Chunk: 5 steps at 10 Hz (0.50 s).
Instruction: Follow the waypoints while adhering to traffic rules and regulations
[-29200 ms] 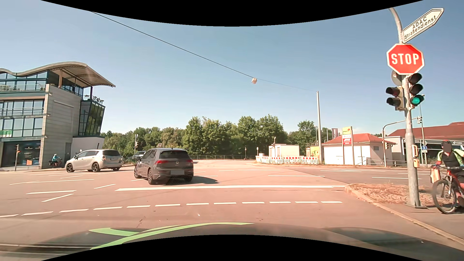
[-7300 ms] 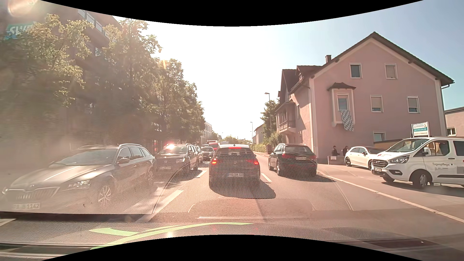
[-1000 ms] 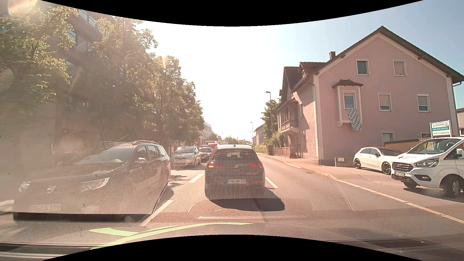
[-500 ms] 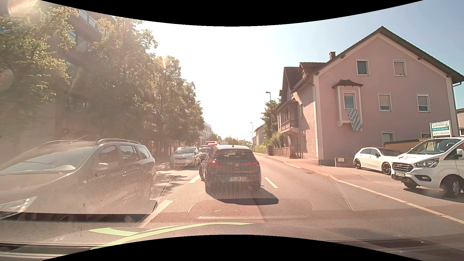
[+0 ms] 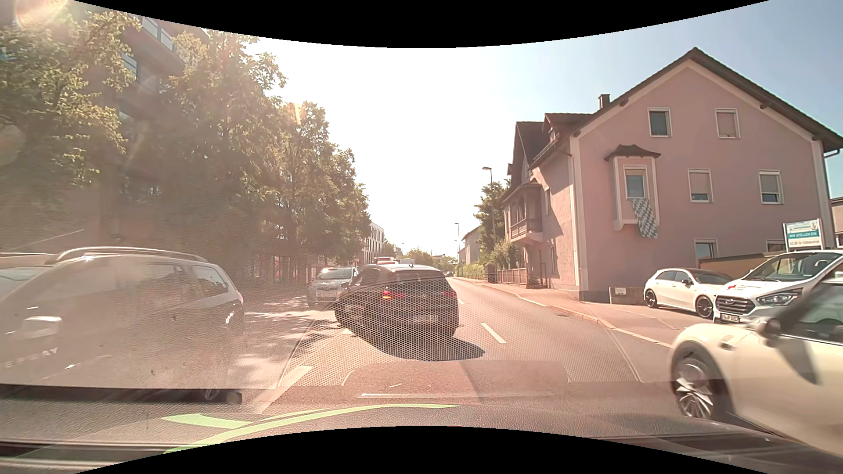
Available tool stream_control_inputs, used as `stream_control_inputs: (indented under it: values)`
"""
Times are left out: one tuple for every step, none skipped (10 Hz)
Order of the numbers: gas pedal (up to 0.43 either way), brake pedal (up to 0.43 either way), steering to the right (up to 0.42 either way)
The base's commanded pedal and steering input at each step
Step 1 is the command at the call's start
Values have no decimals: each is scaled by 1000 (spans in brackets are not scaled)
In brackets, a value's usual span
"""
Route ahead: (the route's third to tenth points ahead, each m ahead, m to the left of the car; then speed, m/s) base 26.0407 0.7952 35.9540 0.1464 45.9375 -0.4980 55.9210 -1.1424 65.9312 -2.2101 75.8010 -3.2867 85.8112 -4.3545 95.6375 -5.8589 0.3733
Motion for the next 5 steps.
stream_control_inputs:
  values:
    - [79, 0, 2]
    - [87, 0, 2]
    - [118, 0, 2]
    - [138, 0, 2]
    - [150, 0, 2]
